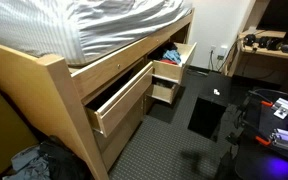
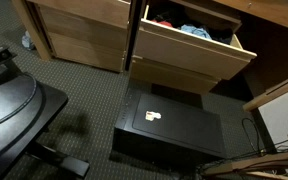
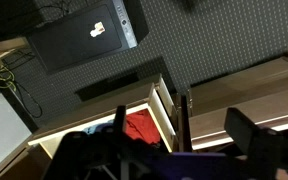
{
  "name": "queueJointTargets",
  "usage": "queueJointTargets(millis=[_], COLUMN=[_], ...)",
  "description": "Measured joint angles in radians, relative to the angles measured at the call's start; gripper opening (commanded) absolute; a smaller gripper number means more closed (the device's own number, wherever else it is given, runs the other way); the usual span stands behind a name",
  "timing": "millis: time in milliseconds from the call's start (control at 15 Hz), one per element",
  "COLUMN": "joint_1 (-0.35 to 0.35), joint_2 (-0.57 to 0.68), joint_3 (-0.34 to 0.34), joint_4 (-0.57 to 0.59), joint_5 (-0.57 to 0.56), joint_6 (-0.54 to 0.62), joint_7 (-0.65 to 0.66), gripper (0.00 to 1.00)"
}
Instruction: Close the upper drawer of the cabinet to the right and open the upper drawer of the cabinet to the left
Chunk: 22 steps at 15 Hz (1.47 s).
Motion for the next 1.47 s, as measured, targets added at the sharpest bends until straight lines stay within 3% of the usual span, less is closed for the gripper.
queueJointTargets(millis=[667, 933, 1200, 1333, 1467], joint_1=[0.0, -0.01, -0.056, -0.065, -0.07], joint_2=[0.0, 0.008, 0.157, 0.254, 0.298], joint_3=[0.0, -0.044, -0.148, -0.191, -0.197], joint_4=[0.0, 0.002, -0.043, -0.056, -0.052], joint_5=[0.0, 0.067, 0.16, 0.261, 0.268], joint_6=[0.0, 0.062, 0.215, 0.227, 0.236], joint_7=[0.0, 0.113, 0.155, 0.129, 0.118], gripper=[1.0, 1.0, 1.0, 1.0, 1.0])
